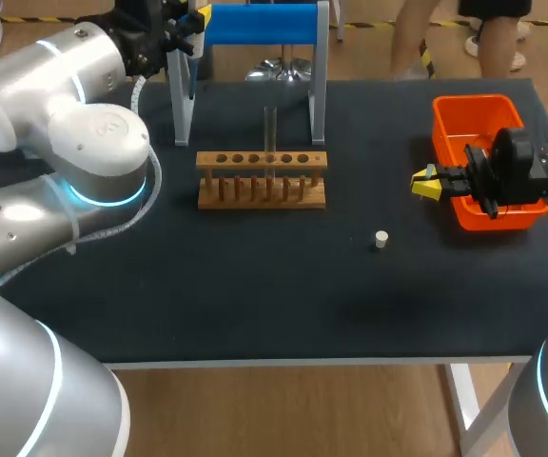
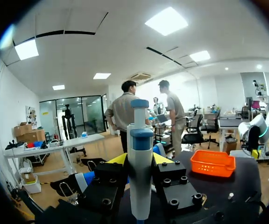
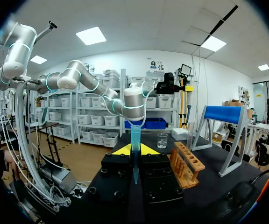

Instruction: Invert the test tube, pick up the pipette, mount the tip to pipette, aspirate from beaker and dispense into the tube, eject the tip, return the pipette, and cap with the stopper.

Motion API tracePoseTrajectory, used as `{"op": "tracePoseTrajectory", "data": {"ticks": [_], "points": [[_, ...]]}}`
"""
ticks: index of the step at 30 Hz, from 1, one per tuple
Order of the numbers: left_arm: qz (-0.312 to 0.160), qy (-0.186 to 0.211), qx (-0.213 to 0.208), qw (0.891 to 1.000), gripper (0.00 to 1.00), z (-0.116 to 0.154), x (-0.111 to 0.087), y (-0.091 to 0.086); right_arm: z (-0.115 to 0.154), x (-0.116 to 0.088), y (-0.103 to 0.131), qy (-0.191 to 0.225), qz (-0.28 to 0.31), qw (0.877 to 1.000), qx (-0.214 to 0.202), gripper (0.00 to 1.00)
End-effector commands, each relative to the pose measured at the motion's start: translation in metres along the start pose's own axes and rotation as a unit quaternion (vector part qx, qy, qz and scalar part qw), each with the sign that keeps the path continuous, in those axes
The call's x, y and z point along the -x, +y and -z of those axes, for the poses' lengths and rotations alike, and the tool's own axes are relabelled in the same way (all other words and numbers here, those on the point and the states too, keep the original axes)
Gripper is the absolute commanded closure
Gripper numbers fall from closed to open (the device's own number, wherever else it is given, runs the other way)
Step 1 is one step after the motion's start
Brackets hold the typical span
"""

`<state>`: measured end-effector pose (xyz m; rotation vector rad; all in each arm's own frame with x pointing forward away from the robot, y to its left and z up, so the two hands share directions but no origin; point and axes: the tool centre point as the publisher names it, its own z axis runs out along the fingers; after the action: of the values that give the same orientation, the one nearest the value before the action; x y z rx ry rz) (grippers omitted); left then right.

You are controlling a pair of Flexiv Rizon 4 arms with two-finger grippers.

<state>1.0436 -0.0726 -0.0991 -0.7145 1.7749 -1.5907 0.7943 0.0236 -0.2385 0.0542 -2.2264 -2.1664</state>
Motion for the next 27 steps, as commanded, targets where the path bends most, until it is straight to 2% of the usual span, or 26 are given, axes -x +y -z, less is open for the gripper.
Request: {"op": "tracePoseTrajectory", "data": {"ticks": [1, 4, 6, 23, 27], "points": [[0.002, 0.169, -0.051, 0.984, 1.0, 0.028, -0.007, -0.004, 0.0, -0.001, 0.001, -0.002, 0.0, 1.0, -0.001, 1.0], [0.01, 0.209, -0.061, 0.976, 1.0, 0.035, -0.017, -0.015, 0.0, -0.001, 0.001, -0.002, 0.0, 1.0, -0.001, 1.0], [0.028, 0.27, -0.066, 0.96, 1.0, 0.036, -0.027, -0.024, 0.0, -0.001, 0.001, -0.002, 0.0, 1.0, -0.001, 1.0], [0.028, 0.27, -0.066, 0.96, 1.0, 0.036, -0.027, -0.024, 0.0, -0.001, 0.001, -0.002, 0.0, 1.0, -0.001, 1.0], [0.017, 0.283, -0.069, 0.956, 1.0, 0.043, -0.033, -0.045, 0.0, -0.001, 0.001, -0.002, 0.0, 1.0, -0.001, 1.0]]}}
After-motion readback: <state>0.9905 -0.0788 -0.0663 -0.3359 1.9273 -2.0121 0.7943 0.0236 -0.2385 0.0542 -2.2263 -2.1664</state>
